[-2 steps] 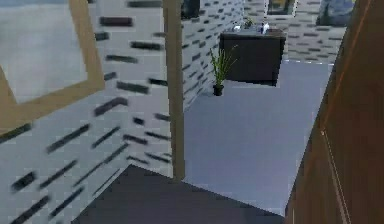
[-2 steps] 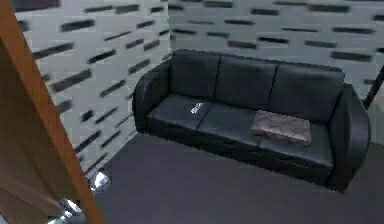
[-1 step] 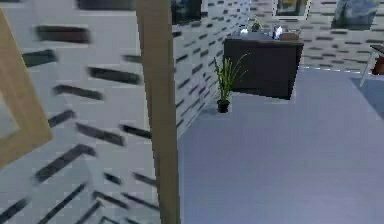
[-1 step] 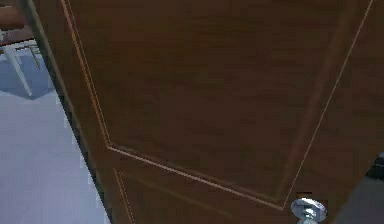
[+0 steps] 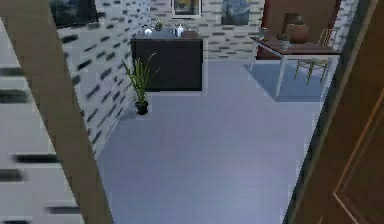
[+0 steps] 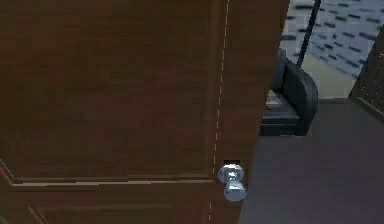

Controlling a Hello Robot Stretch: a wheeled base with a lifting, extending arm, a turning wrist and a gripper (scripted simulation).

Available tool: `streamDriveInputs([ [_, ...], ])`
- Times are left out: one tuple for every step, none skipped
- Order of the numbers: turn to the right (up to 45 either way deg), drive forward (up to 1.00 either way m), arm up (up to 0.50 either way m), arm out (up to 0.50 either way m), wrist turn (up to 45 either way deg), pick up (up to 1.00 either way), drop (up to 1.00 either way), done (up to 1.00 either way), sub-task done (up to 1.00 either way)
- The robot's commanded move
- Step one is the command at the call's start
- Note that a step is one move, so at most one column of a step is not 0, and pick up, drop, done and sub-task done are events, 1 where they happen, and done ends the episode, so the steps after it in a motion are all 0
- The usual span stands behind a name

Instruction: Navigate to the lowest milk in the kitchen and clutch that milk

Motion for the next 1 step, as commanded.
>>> streamDriveInputs([
  [0.0,1.00,0.00,0.00,0.0,0.00,0.00,0.00,0.00],
])
